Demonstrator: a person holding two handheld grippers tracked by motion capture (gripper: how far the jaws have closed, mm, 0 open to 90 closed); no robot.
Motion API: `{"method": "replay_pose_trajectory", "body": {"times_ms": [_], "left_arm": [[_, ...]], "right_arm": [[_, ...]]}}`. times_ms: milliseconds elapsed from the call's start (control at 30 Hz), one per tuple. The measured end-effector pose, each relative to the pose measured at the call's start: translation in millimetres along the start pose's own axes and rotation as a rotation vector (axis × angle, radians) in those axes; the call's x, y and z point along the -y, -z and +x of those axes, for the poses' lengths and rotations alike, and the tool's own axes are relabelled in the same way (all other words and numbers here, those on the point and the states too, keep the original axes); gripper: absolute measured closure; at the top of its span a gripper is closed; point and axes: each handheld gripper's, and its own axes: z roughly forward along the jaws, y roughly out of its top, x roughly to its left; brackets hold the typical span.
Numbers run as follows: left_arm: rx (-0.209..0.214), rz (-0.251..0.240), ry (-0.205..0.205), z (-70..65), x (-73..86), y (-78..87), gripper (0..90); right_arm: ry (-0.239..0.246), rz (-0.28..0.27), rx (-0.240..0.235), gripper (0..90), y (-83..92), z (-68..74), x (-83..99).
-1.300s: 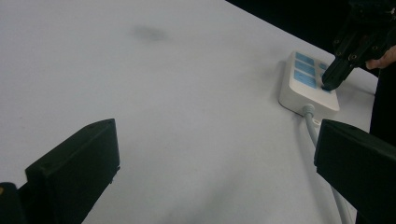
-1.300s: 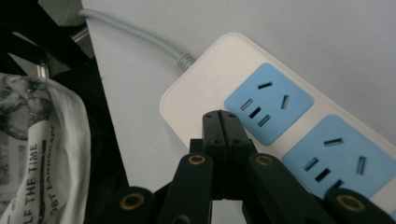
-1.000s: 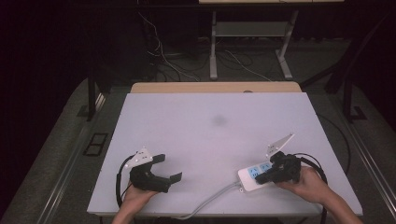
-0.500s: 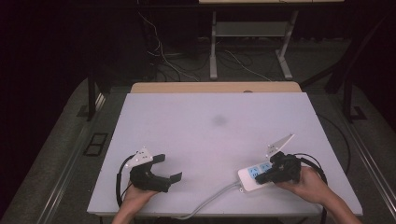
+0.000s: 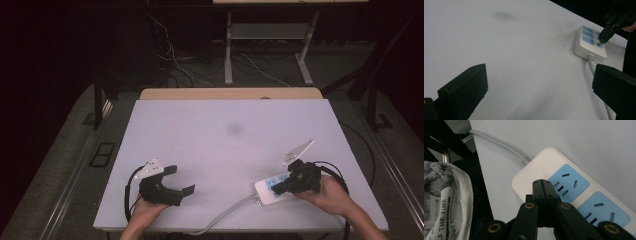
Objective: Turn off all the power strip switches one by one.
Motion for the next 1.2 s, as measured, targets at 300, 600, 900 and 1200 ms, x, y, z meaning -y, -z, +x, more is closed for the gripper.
{"method": "replay_pose_trajectory", "body": {"times_ms": [300,600,900,1200], "left_arm": [[0.001,-0.003,0.002,-0.3,0.1,0.4,0.0],[0.0,-0.003,0.002,-0.2,0.2,0.3,0.0],[-0.003,-0.007,0.003,-0.2,-0.1,1.7,0.0],[-0.005,-0.011,0.005,0.0,-0.1,2.7,0.0]], "right_arm": [[-0.004,-0.065,0.028,89.9,15.4,0.4,-1.1],[-0.05,-0.146,0.068,79.4,29.8,-3.0,4.5],[-0.15,-0.291,0.164,36.9,46.7,-6.8,17.1],[-0.255,-0.472,0.248,0.4,53.1,-4.6,43.7]]}}
